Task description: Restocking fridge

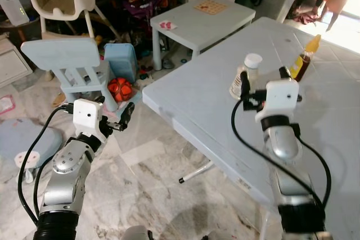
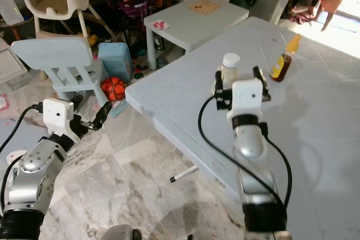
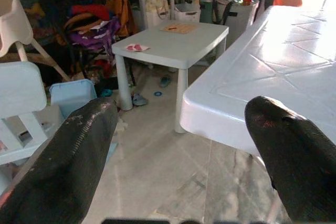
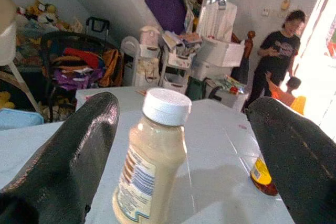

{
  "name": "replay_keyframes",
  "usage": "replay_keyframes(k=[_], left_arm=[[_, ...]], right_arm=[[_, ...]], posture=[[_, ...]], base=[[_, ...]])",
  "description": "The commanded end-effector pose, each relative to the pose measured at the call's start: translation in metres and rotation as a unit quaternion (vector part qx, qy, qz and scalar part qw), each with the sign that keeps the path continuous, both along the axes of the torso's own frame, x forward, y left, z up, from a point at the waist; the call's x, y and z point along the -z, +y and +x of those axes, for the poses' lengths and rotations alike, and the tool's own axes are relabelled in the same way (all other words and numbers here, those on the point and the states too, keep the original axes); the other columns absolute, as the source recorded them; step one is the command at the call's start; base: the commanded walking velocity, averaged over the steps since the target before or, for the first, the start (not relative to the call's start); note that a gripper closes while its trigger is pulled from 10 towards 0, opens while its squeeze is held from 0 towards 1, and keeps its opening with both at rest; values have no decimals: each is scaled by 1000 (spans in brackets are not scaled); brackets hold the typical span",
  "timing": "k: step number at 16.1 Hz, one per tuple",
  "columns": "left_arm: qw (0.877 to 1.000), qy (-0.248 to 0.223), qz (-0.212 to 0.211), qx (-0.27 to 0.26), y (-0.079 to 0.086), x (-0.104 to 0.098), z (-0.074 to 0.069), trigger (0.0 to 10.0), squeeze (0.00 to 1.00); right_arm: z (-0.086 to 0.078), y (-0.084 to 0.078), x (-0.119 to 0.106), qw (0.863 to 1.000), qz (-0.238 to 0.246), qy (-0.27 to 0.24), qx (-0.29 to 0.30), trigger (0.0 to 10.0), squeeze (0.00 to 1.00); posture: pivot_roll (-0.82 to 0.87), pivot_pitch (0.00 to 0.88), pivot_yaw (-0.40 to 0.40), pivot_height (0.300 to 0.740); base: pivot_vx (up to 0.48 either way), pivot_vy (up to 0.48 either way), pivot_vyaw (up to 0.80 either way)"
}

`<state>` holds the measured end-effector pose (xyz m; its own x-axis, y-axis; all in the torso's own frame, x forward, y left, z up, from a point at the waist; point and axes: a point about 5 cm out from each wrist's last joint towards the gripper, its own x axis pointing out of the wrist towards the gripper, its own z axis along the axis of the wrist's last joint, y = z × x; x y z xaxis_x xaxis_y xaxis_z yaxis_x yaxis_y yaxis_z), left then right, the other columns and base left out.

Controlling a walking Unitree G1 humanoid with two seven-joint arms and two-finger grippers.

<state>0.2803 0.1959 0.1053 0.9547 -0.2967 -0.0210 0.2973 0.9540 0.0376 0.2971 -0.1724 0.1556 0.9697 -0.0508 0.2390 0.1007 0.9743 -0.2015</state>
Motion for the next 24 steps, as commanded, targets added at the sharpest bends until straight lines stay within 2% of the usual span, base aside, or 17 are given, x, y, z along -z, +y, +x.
replay_keyframes(k=[1,7,15,19,20,21,22,24], left_arm=[[1000,0,12,5,1,-1,-1,10000,0],[1000,3,28,9,9,-7,-7,10000,0],[999,14,39,3,16,-8,-13,10000,0],[999,18,40,7,13,-7,-13,10000,0],[999,19,40,8,13,-8,-13,10000,0],[999,19,41,8,13,-8,-12,10000,0],[999,18,41,7,13,-8,-11,10000,0],[999,18,41,6,13,-9,-11,10000,0]], right_arm=[[6,-3,-1,1000,6,3,6,10000,0],[33,-3,-7,1000,2,3,-2,10000,0],[56,-4,-18,1000,6,-10,-3,10000,0],[70,-6,-25,999,33,-2,-3,10000,0],[74,-5,-26,999,39,4,-12,8667,0],[77,-3,-26,999,38,9,-19,2118,0],[79,-2,-27,999,39,11,-23,0,0],[83,-1,-27,999,43,15,-26,0,0]], posture=[[52,41,4,740],[104,82,28,740],[131,108,34,740],[138,112,40,740],[138,112,40,740],[140,111,39,740],[141,111,38,740],[142,109,37,740]], base=[[0,0,0],[0,0,0],[0,0,0],[0,0,0],[0,0,0],[0,0,0],[0,0,0],[0,0,0]])
